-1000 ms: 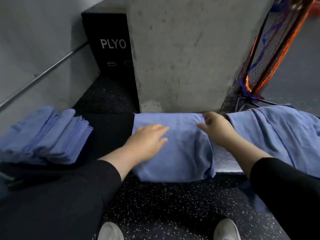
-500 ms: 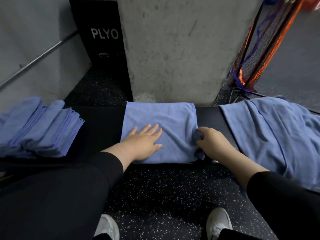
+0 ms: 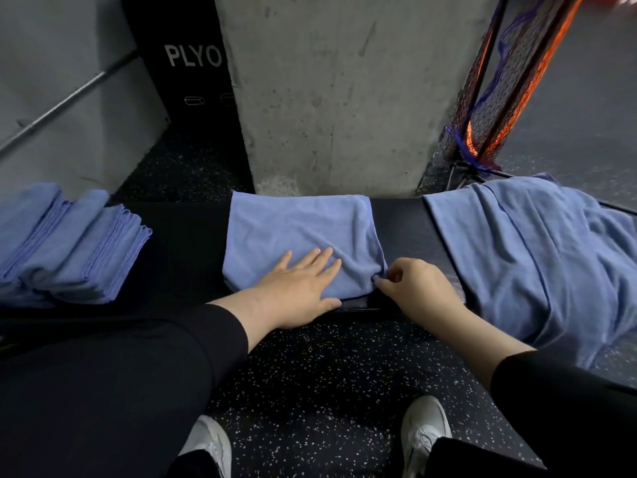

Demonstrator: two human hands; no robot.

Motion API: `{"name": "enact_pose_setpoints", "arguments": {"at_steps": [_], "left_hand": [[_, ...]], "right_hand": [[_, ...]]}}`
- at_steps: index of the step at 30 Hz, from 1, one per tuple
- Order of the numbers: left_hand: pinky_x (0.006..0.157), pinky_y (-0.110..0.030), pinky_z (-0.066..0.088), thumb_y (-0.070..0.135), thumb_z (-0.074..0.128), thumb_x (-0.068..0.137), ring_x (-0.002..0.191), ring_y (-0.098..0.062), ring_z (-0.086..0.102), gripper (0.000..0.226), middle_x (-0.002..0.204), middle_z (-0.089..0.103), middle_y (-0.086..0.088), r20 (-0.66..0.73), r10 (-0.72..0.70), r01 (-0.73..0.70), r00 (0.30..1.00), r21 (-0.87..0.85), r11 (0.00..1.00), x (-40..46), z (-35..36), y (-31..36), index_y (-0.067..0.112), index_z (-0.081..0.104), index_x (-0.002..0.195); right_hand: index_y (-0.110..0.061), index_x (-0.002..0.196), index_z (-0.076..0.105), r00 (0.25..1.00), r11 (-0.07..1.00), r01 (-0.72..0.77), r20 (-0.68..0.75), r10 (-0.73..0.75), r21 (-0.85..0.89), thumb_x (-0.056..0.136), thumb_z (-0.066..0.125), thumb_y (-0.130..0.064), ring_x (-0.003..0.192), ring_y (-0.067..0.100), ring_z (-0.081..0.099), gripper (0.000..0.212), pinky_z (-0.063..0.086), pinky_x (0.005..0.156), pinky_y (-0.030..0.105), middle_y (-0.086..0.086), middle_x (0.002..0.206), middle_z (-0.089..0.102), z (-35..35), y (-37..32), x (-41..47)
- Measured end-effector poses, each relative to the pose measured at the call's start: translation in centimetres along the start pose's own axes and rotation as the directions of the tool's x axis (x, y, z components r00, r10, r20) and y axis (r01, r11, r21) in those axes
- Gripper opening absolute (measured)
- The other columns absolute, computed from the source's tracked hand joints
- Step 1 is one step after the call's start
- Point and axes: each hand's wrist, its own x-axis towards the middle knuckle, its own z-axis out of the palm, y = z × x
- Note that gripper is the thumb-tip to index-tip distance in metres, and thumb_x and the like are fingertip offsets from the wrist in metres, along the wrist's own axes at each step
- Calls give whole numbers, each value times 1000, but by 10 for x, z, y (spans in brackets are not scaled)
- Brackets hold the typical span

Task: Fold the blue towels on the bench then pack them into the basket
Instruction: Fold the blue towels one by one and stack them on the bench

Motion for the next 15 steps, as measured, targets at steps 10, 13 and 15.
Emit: {"name": "enact_pose_setpoints", "arguments": {"at_steps": [10, 13, 15], "left_hand": [[125, -51, -9, 68, 21, 101, 151, -12, -26, 79, 164, -30, 6, 34, 16, -16, 999, 12, 1000, 1, 4, -5, 30, -18, 159], [125, -50, -9, 68, 22, 101, 151, -12, -25, 79, 164, -30, 8, 34, 12, -12, 999, 5, 1000, 0, 3, -6, 31, -17, 159], [125, -49, -9, 68, 23, 101, 152, -11, -24, 79, 164, -29, 8, 27, 10, -10, 1000, 3, 1000, -1, 3, -6, 32, -16, 159]], "right_hand": [[-15, 79, 71, 995, 652, -99, 59, 82, 752, 94, 59, -10, 58, 17, 50, 20, 37, 52, 28, 5, 66, 63, -19, 10, 6], [-18, 85, 69, 996, 701, -91, 72, 56, 708, 96, 54, -10, 57, 18, 49, 20, 36, 52, 29, 3, 65, 62, -19, 11, 8], [-21, 91, 68, 999, 856, -7, 42, -17, 517, 96, 50, -9, 46, 5, 48, 23, 38, 48, 19, -10, 55, 61, -22, 11, 9]]}}
